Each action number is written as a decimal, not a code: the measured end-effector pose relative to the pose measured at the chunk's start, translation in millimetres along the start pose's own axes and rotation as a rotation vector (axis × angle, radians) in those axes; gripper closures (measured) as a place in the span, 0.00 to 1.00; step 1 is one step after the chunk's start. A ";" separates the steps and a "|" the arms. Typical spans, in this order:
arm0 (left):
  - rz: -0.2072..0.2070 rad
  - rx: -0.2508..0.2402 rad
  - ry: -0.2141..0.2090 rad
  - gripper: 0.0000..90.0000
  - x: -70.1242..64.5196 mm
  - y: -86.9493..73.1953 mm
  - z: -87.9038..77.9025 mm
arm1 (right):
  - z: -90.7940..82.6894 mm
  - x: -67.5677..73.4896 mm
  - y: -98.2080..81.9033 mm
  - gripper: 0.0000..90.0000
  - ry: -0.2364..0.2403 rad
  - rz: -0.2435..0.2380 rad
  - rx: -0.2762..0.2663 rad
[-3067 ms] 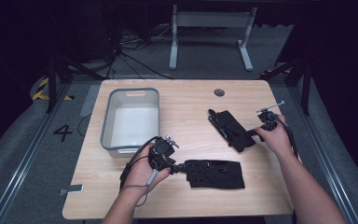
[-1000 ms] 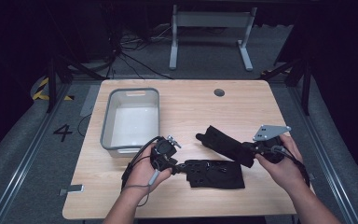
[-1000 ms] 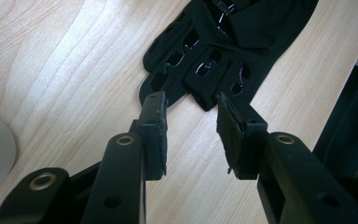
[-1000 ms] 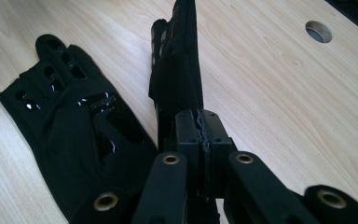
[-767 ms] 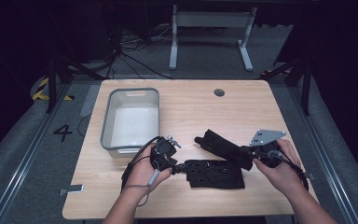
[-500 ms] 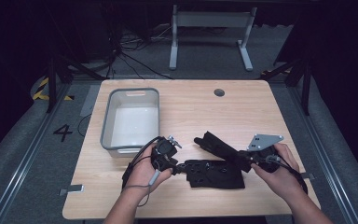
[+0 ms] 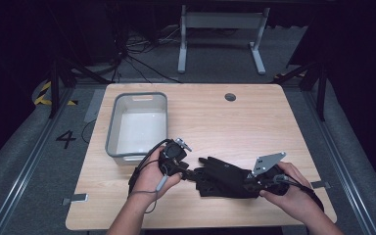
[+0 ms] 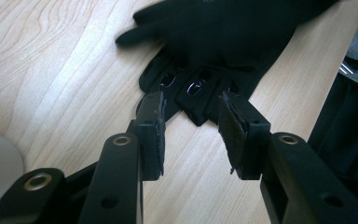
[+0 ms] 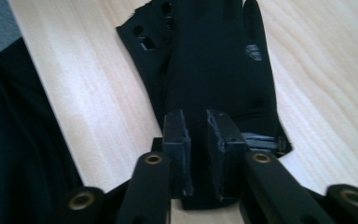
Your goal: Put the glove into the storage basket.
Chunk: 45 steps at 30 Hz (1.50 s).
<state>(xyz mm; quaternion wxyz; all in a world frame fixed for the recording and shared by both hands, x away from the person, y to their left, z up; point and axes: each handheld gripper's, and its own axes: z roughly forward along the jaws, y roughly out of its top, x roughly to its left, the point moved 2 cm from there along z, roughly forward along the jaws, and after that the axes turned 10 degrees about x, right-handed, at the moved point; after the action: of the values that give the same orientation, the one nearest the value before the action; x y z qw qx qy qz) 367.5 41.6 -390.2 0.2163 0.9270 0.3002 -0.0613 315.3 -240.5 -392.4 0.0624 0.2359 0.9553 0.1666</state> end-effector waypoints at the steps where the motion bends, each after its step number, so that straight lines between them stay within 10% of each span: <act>1: 0.001 0.000 -0.001 0.69 -0.2 0.5 0.0 | 0.1 0.9 -0.7 0.85 0.009 -0.001 0.003; 21: 0.007 0.023 -0.010 0.69 -2.2 3.1 5.4 | -9.4 -36.5 -21.5 0.79 0.020 0.223 -0.094; 45: 0.002 0.084 -0.025 0.68 -0.5 4.3 19.7 | 20.6 -60.6 -44.3 0.67 0.070 0.365 0.036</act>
<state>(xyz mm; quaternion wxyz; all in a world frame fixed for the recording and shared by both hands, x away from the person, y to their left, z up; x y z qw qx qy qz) 370.0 29.6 -406.2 0.1810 0.9347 0.2937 -0.0854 353.7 -300.0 -424.7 -0.0064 0.4006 0.9011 0.1661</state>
